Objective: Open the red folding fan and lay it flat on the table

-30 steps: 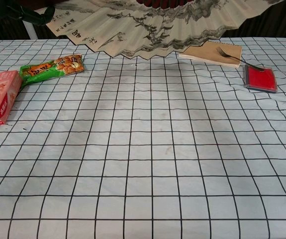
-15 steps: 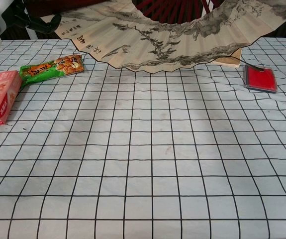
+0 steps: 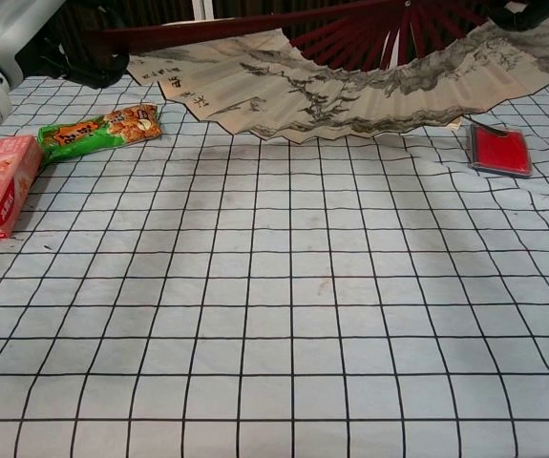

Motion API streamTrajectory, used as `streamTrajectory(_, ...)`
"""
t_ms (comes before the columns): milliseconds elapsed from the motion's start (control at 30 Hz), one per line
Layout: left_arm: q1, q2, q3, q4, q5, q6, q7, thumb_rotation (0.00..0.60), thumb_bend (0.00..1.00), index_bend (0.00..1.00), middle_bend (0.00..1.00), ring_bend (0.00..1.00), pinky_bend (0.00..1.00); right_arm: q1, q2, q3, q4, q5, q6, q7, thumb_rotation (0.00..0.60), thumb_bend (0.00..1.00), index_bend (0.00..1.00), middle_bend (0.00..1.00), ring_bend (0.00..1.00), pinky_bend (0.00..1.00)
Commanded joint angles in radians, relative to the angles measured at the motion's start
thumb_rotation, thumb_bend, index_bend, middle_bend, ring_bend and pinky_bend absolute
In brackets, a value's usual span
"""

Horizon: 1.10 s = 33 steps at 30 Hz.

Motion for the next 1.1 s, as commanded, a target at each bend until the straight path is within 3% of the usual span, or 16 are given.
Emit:
streamTrajectory(33,0.004,-0.001,0.006,-0.004,0.001,0.001,0.004,0.600,0.48,0.68,0.14,0.00,0.00,-0.017,0.008,-0.016,-0.028,0.010,-0.003,-0.026,0.600,0.59,0.70,0.80,0.87,0.83)
streamTrajectory(200,0.014,-0.004,0.020,-0.007,-0.003,-0.002,0.009,0.600,0.48,0.68,0.14,0.00,0.00,-0.038,0.033,-0.041,-0.099,0.049,-0.024,-0.087,0.600,0.33,0.16,0.64,0.75,0.76)
streamTrajectory(300,0.025,-0.012,0.035,-0.007,-0.005,-0.004,0.011,0.600,0.48,0.67,0.14,0.00,0.00,-0.051,0.050,-0.057,-0.159,0.089,-0.032,-0.135,0.600,0.23,0.00,0.57,0.69,0.73)
streamTrajectory(433,0.032,-0.019,0.044,-0.011,-0.004,-0.002,0.014,0.600,0.48,0.67,0.14,0.00,0.00,-0.055,0.067,-0.067,-0.210,0.127,-0.034,-0.187,0.600,0.11,0.00,0.48,0.62,0.67)
streamTrajectory(633,0.041,-0.026,0.060,-0.015,0.001,-0.003,0.025,0.600,0.48,0.67,0.14,0.00,0.00,-0.061,0.096,-0.085,-0.273,0.177,-0.046,-0.238,0.600,0.04,0.00,0.33,0.47,0.59)
streamTrajectory(933,0.068,-0.014,0.099,-0.027,0.001,-0.019,0.062,0.600,0.48,0.66,0.13,0.00,0.00,-0.093,0.120,-0.104,-0.298,0.163,-0.046,-0.207,0.600,0.04,0.00,0.32,0.46,0.58)
streamTrajectory(1033,0.076,-0.003,0.109,-0.033,-0.004,-0.028,0.083,0.600,0.40,0.59,0.09,0.00,0.00,-0.100,0.124,-0.108,-0.301,0.155,-0.047,-0.197,0.600,0.03,0.00,0.32,0.46,0.58)
streamTrajectory(1100,0.081,0.007,0.116,-0.039,-0.006,-0.033,0.096,0.600,0.21,0.45,0.05,0.00,0.00,-0.105,0.125,-0.109,-0.304,0.149,-0.046,-0.190,0.600,0.04,0.00,0.32,0.46,0.58)
